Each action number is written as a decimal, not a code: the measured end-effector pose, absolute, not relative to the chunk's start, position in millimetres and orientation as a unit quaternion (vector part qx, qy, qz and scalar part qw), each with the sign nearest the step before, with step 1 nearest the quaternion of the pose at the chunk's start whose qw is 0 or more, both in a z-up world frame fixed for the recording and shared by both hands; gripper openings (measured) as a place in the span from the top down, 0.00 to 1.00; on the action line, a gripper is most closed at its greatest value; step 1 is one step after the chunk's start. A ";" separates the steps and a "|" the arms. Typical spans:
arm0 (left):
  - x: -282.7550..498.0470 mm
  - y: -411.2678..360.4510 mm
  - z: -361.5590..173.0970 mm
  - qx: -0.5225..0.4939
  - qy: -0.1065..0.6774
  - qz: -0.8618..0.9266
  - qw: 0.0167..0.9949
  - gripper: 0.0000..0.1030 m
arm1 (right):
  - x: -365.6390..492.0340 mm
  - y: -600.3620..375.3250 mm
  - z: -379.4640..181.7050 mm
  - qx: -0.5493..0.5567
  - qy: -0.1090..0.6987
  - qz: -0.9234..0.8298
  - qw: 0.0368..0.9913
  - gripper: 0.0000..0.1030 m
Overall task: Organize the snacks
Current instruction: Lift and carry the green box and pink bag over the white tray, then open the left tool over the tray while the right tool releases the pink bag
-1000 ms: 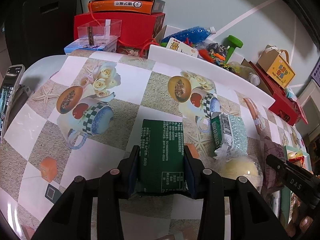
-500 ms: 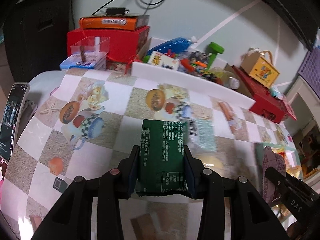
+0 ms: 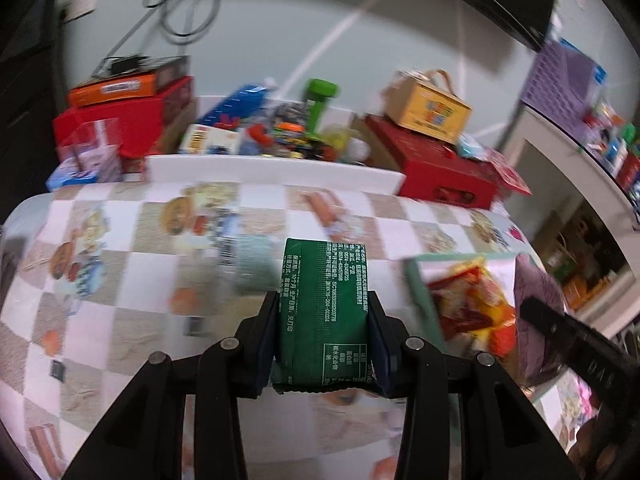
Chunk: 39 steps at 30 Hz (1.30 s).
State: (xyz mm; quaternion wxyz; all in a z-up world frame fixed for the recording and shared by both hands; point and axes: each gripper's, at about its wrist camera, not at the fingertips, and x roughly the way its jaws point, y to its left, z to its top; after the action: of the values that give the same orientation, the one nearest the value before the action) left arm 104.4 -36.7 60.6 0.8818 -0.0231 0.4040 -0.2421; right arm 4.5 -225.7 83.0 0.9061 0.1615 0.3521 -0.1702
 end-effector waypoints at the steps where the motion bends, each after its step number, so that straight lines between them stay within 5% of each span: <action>1: 101.2 -49.8 59.8 -0.017 0.407 -0.256 0.877 0.59 | -2.8 -238.4 83.9 0.168 0.348 -0.188 0.903 0.60; 16: 63.1 -181.1 27.3 0.064 0.442 -0.360 0.819 0.59 | -47.3 -337.5 51.9 0.245 0.358 -0.284 0.855 0.60; 39: 67.4 -230.2 -1.0 0.079 0.461 -0.376 0.800 0.59 | -40.9 -355.0 21.7 0.269 0.383 -0.272 0.841 0.57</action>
State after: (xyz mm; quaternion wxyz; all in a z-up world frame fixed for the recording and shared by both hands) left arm 67.4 -230.2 -1.0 0.7997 0.0790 0.4612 -0.3762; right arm -40.9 -355.0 21.7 0.8410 0.2688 0.3827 -0.2720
